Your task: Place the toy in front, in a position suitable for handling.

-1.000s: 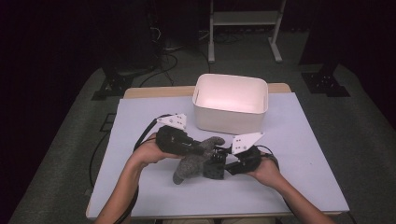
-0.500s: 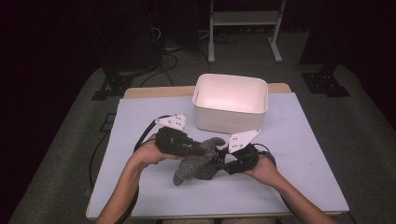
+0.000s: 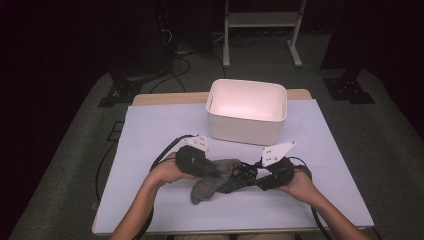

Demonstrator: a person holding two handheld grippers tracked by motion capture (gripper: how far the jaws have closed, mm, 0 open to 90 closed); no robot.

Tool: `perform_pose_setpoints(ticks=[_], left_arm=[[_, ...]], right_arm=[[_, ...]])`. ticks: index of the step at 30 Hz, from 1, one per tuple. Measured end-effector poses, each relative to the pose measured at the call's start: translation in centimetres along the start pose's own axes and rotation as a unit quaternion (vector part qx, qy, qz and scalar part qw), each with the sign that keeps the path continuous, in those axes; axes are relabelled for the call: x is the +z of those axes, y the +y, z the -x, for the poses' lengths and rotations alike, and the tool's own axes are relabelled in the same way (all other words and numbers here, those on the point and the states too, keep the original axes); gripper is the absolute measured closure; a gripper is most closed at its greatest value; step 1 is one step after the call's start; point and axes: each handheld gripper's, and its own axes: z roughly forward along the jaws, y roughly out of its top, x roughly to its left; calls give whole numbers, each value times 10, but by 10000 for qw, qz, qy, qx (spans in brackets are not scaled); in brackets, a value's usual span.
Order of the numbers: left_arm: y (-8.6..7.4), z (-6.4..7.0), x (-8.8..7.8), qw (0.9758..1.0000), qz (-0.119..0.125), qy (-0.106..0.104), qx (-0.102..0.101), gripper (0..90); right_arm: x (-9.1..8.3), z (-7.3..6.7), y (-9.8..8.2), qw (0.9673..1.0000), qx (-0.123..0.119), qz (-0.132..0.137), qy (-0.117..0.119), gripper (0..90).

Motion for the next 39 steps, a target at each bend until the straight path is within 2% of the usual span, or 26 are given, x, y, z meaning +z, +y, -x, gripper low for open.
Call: perform_pose_setpoints(ticks=[4,10,16,21,26,30,33,35,39], left_arm=[[1,0,6,10000,-80,1,35,790],[2,3,13,9989,-417,106,173,787],[5,6,16,9981,-549,135,258,786],[12,7,23,9980,-542,60,319,786],[18,9,29,9977,-564,-31,387,786],[19,8,29,9976,-569,-32,395,787],[15,6,25,9982,-512,-8,311,787],[9,4,21,9987,-439,6,255,787],[-6,0,10,9997,-244,65,55,787]], right_arm=[[-6,0,-12,9999,55,-99,6,556],[-12,1,-30,9995,134,-266,-43,557],[-12,3,-46,9989,253,-392,-54,549],[-8,3,-47,9985,260,-477,-84,542],[1,3,-47,9977,147,-654,-78,545],[5,2,-44,9979,90,-633,-82,543],[12,1,-38,9980,-32,-623,-68,524],[19,-1,-34,9972,-57,-738,-55,515],[27,3,-32,9962,-99,-867,27,551]])
